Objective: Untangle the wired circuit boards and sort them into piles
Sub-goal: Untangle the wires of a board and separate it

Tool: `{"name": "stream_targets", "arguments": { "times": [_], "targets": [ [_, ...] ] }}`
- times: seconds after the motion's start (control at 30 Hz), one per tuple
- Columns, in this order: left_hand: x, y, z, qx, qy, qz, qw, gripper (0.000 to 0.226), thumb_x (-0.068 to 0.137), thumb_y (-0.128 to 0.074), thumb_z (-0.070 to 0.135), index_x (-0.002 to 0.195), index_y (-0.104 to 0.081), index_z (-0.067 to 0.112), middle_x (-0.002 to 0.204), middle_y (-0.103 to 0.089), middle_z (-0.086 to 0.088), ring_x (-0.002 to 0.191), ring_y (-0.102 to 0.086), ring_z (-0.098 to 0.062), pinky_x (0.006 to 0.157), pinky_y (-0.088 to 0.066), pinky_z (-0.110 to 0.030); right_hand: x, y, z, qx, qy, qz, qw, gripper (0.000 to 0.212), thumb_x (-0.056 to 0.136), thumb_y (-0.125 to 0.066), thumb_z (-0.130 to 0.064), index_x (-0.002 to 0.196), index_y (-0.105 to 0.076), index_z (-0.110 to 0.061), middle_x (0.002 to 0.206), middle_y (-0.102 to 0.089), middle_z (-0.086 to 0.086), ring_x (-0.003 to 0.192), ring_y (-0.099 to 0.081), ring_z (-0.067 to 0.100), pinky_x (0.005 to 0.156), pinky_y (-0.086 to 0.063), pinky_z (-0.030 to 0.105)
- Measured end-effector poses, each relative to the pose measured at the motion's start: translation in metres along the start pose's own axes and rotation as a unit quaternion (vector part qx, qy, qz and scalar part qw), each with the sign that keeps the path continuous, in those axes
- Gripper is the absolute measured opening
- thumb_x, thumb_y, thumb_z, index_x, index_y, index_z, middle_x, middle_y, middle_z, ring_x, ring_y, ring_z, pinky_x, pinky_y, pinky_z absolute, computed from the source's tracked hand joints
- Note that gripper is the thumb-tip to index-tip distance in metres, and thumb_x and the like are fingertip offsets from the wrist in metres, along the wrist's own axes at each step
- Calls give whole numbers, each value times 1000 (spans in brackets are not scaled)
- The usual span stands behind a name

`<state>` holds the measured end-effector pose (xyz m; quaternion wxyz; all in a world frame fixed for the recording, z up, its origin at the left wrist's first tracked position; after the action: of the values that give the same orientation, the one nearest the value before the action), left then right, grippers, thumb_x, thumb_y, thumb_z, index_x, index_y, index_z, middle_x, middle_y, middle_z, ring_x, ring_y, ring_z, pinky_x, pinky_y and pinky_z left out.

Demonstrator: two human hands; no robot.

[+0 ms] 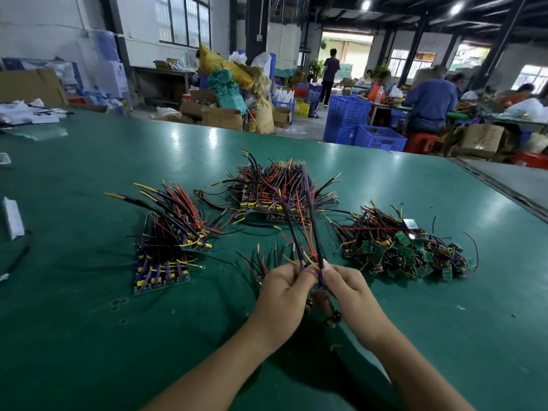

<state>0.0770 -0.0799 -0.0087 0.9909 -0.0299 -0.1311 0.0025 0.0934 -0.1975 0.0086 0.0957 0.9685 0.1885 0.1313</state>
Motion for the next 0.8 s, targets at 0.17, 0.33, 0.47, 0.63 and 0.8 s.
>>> {"name": "stream_targets", "arguments": {
  "times": [0.17,0.33,0.47,0.63,0.8],
  "targets": [
    [-2,0,4,15,8,-24,1000,47,81,-46,48,58,-49,8,56,-40,-6,57,-39,-19,56,-38,-33,-3,-2,3,43,-25,4,999,49,92,-44,-41,66,-50,0,49,-38,-3,44,-32,9,45,-26,20],
    [0,7,9,83,-18,16,996,64,78,-41,54,67,-48,-9,53,-35,-16,51,-33,-27,52,-35,-43,1,-1,-1,-55,16,5,998,51,88,-44,-54,56,-43,-14,52,-38,0,51,-31,19,51,-28,32],
    [-1,11,10,137,-30,20,990,53,82,-43,56,54,-44,11,45,-32,9,43,-27,-11,43,-22,-29,0,2,0,-78,14,0,997,59,92,-43,-57,51,-42,-15,46,-42,4,44,-35,17,48,-28,30],
    [1,1,10,18,2,-9,1000,56,90,-46,46,56,-48,2,47,-36,-5,46,-32,-16,50,-29,-27,0,-5,2,21,-22,-13,999,55,90,-41,-44,42,-45,-19,37,-40,0,35,-34,13,43,-31,22],
    [0,-1,4,-1,34,-10,999,54,102,-36,30,58,-65,20,35,-43,8,32,-34,-2,37,-28,-14,-1,-7,9,60,-56,-21,996,69,79,-41,-61,50,-47,1,37,-36,3,37,-31,16,46,-28,30]
  ]
}}
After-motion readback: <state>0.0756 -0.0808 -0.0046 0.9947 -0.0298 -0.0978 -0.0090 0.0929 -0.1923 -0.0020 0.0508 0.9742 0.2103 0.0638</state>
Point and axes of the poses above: each hand's wrist, its own x-axis towards the middle knuckle, its own y-axis out of the back of the hand, z = x × y, the point moved 3 cm from there along x, towards the middle knuckle
